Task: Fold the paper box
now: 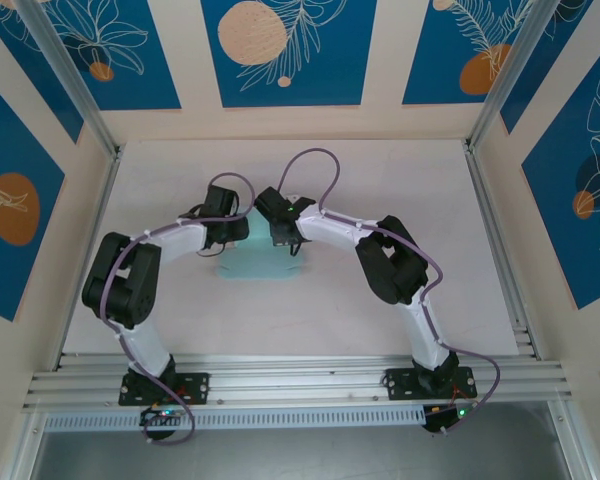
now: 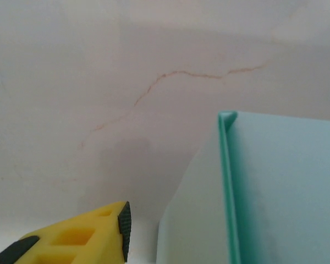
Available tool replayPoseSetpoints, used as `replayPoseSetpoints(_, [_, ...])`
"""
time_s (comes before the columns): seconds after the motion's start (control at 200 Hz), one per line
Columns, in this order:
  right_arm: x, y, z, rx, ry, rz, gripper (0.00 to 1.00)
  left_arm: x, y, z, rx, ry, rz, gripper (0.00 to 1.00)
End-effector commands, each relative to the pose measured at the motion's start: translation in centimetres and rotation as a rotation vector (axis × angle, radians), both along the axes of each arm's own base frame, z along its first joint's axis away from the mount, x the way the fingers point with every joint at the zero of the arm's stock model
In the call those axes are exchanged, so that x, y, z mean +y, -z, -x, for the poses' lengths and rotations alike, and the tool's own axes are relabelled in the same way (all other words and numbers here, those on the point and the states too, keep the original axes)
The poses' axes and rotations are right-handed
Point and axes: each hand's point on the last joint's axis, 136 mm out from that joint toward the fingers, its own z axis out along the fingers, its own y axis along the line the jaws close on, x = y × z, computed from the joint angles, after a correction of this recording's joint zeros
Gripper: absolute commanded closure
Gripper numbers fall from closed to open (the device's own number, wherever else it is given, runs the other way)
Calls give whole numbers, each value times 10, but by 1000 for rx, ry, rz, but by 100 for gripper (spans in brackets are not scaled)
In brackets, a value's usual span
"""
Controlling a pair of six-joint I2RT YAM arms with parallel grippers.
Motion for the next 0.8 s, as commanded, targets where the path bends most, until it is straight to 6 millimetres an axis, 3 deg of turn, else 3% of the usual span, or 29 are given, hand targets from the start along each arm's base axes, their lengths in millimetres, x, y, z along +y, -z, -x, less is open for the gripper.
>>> replayPoseSetpoints(0.0, [13, -12, 18, 52, -86, -21, 98, -5, 11, 21, 64, 64, 8, 59])
replayPoseSetpoints(0.22, [15, -14, 17, 51, -87, -24, 98, -5, 25, 36, 114, 53, -7, 61])
replayPoseSetpoints(0.325, [15, -13, 18, 54, -85, -23, 98, 14, 29, 41, 129, -9, -94, 89])
replayPoseSetpoints(0.36, [15, -14, 19, 54, -86, -20, 98, 21, 28, 41, 128, -36, -124, 93])
replayPoseSetpoints(0.585, [12, -10, 26, 58, -78, 28, 99, 42, 20, 37, 99, -187, -170, 93])
replayPoseSetpoints(0.795, [-23, 6, 33, 75, 11, 189, 100, 57, 16, 30, 67, -314, -116, 91])
